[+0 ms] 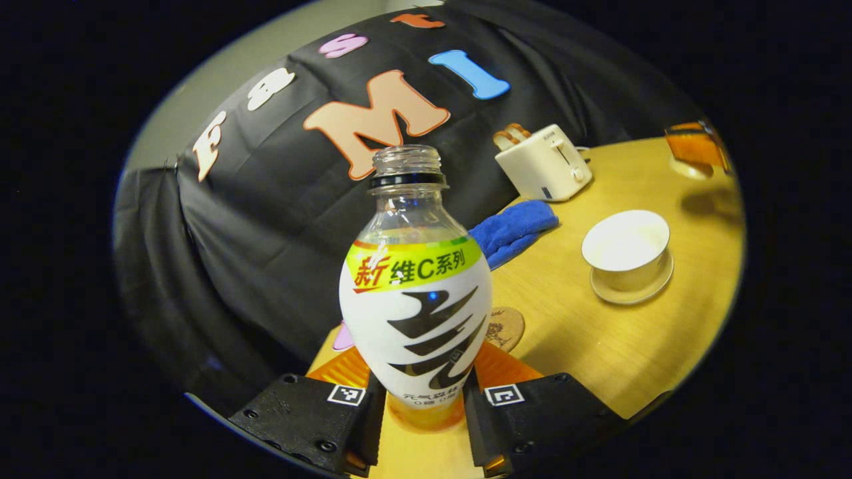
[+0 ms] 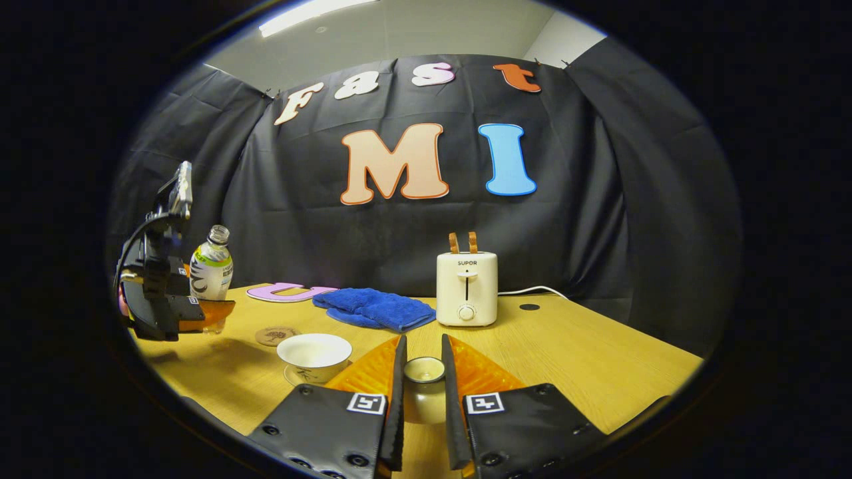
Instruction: Open the teacup lid with one hand, grasp the water bottle and pour water into the teacup with the other hand; after pouring, place the water bottle on the coaster and then close the teacup lid.
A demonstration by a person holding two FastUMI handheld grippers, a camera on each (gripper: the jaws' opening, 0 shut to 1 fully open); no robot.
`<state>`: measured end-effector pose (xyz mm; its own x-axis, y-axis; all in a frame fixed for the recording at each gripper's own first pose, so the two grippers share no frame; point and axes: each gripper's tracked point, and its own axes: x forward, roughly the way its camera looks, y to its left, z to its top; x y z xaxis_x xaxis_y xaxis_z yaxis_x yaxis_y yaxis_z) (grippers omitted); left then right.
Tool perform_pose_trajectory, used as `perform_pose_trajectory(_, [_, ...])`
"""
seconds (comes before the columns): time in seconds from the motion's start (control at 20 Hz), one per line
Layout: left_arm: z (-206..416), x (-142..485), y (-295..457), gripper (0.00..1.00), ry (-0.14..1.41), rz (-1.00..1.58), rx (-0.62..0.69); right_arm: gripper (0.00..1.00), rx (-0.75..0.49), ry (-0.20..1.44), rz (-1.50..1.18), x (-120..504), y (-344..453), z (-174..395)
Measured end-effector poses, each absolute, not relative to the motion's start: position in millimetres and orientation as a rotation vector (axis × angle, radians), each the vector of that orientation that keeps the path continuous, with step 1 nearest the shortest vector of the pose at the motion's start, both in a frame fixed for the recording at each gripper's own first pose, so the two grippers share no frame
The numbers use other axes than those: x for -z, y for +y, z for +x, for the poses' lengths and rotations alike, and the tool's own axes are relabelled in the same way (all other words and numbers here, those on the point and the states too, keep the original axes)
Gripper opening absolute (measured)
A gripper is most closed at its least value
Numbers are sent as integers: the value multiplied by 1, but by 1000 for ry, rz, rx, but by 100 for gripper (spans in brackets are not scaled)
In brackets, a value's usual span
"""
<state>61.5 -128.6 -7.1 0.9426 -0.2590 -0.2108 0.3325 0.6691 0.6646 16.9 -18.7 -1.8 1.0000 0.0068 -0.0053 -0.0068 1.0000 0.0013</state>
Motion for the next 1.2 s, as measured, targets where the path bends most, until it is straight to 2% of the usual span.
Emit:
perform_pose_trajectory(0.5, [83, -17, -142, 49, 16, 1248, 273, 30, 40, 3, -1, 1, -43, 20])
perform_pose_trajectory(1.2, [79, -16, -156, 49, -24, 1611, 299, 30, 40, 2, -1, 2, -43, 21])
